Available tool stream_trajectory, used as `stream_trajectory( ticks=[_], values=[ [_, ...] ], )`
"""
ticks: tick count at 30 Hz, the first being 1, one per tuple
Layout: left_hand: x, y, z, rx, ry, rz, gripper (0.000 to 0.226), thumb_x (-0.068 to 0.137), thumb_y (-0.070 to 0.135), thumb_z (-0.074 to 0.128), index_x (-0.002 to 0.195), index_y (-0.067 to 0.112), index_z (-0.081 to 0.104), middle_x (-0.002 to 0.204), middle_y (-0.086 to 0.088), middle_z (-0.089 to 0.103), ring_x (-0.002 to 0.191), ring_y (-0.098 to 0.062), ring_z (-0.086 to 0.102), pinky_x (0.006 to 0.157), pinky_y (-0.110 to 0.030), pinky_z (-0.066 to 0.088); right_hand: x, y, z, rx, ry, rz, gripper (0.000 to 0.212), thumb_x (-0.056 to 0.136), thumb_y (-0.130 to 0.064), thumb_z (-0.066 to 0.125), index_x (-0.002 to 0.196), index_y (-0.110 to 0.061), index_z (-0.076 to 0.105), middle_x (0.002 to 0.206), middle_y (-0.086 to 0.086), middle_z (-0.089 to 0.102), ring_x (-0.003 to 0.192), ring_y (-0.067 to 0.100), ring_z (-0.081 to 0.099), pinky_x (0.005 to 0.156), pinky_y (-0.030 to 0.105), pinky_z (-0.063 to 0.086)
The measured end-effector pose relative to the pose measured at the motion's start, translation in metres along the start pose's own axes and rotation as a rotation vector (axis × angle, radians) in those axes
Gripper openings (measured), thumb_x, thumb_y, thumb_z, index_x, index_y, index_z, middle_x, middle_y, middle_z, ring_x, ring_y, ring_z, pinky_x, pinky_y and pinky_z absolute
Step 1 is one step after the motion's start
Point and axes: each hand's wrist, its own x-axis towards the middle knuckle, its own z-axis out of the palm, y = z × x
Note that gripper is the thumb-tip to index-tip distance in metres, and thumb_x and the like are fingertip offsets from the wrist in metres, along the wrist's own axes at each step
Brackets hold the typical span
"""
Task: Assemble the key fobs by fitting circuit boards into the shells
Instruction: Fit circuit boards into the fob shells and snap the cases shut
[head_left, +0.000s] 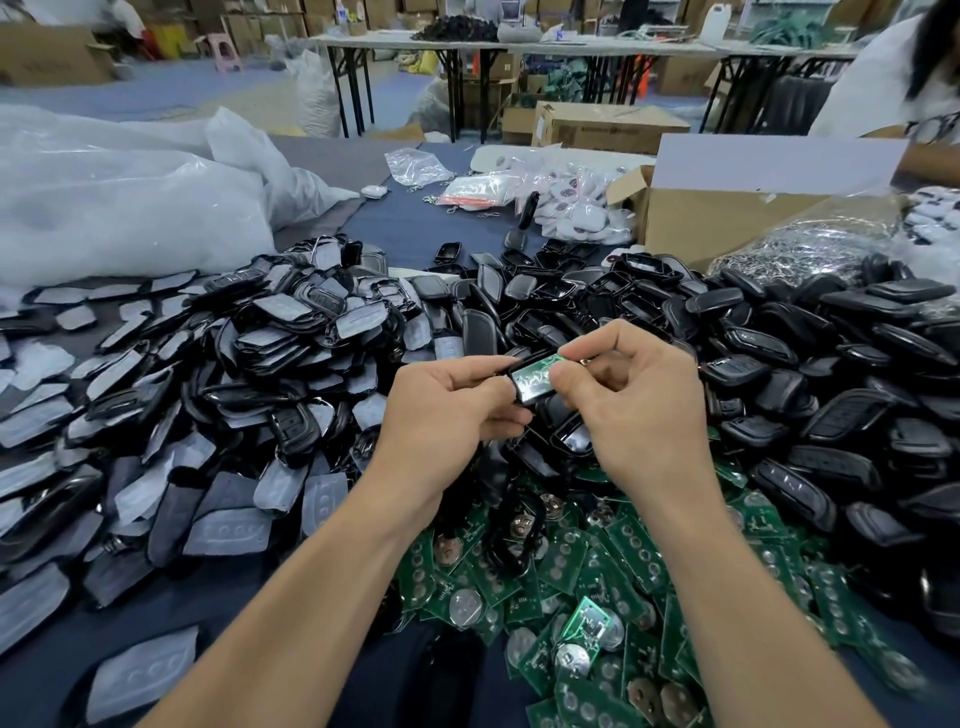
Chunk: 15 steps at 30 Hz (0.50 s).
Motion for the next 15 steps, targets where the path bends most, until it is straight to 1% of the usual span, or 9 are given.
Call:
stream_trajectory(
  ticks=[2, 3, 5, 8, 10, 12, 14, 15],
  values=[
    [0.000, 0.001, 0.001, -0.005, -0.002, 0.007, 0.025, 0.094, -0.005, 0.068, 0.094, 0.018, 0.080, 0.082, -0.011, 0.080, 0.068, -0.021, 0.077, 0.065, -0.026, 0.063, -0.001, 0.001, 0.002, -0.055, 0.026, -0.016, 0.016, 0.088, -0.019, 0.079, 0.082, -0.030, 0.069, 0.065, -0.005, 0.072, 0.045, 0.011, 0.056, 0.046, 0.025, 0.046],
    [-0.001, 0.001, 0.001, -0.007, -0.001, 0.010, 0.026, 0.094, -0.005, 0.068, 0.092, 0.018, 0.080, 0.081, -0.011, 0.080, 0.067, -0.021, 0.076, 0.064, -0.026, 0.063, -0.001, 0.001, 0.003, -0.069, 0.038, -0.019, 0.016, 0.088, -0.019, 0.078, 0.082, -0.030, 0.068, 0.065, -0.006, 0.072, 0.045, 0.008, 0.055, 0.046, 0.021, 0.044],
    [-0.002, 0.001, 0.001, -0.002, 0.004, 0.012, 0.024, 0.093, -0.006, 0.068, 0.094, 0.016, 0.079, 0.079, -0.012, 0.080, 0.065, -0.020, 0.076, 0.062, -0.026, 0.062, -0.002, 0.003, 0.006, -0.078, 0.055, -0.027, 0.017, 0.088, -0.017, 0.078, 0.082, -0.029, 0.068, 0.066, -0.007, 0.071, 0.047, 0.008, 0.056, 0.046, 0.020, 0.044],
    [-0.002, 0.000, -0.001, 0.011, 0.007, 0.009, 0.022, 0.092, -0.005, 0.070, 0.094, 0.015, 0.079, 0.078, -0.013, 0.079, 0.064, -0.021, 0.075, 0.062, -0.026, 0.062, -0.004, 0.005, 0.008, -0.103, 0.052, -0.055, 0.019, 0.089, -0.016, 0.078, 0.082, -0.029, 0.066, 0.066, -0.007, 0.069, 0.050, 0.009, 0.055, 0.048, 0.015, 0.041],
    [-0.003, 0.000, -0.002, 0.024, 0.017, 0.017, 0.022, 0.089, -0.003, 0.075, 0.090, 0.019, 0.078, 0.075, -0.011, 0.079, 0.062, -0.020, 0.075, 0.060, -0.025, 0.061, -0.004, 0.005, 0.009, -0.135, 0.050, -0.076, 0.020, 0.088, -0.018, 0.078, 0.081, -0.030, 0.064, 0.069, -0.006, 0.067, 0.053, 0.015, 0.056, 0.049, 0.017, 0.042],
    [-0.004, 0.000, -0.002, 0.046, 0.033, 0.028, 0.026, 0.086, -0.003, 0.079, 0.084, 0.023, 0.079, 0.072, -0.009, 0.078, 0.058, -0.019, 0.073, 0.057, -0.025, 0.061, -0.004, 0.004, 0.010, -0.172, 0.050, -0.090, 0.020, 0.087, -0.020, 0.079, 0.080, -0.031, 0.064, 0.070, -0.006, 0.067, 0.056, 0.017, 0.056, 0.049, 0.020, 0.044],
    [-0.002, -0.002, -0.002, 0.058, 0.059, 0.031, 0.032, 0.085, -0.004, 0.079, 0.074, 0.026, 0.080, 0.070, -0.011, 0.077, 0.055, -0.018, 0.072, 0.055, -0.026, 0.060, -0.005, 0.003, 0.012, -0.203, 0.048, -0.100, 0.021, 0.085, -0.021, 0.080, 0.079, -0.030, 0.063, 0.066, -0.005, 0.065, 0.055, 0.016, 0.055, 0.050, 0.017, 0.043],
    [-0.002, -0.002, -0.003, 0.060, 0.072, 0.030, 0.033, 0.084, -0.005, 0.079, 0.073, 0.026, 0.080, 0.069, -0.012, 0.077, 0.054, -0.019, 0.072, 0.054, -0.026, 0.060, -0.005, 0.002, 0.013, -0.214, 0.044, -0.098, 0.021, 0.084, -0.021, 0.081, 0.080, -0.031, 0.062, 0.062, -0.003, 0.064, 0.053, 0.016, 0.054, 0.050, 0.015, 0.043]
  ],
)
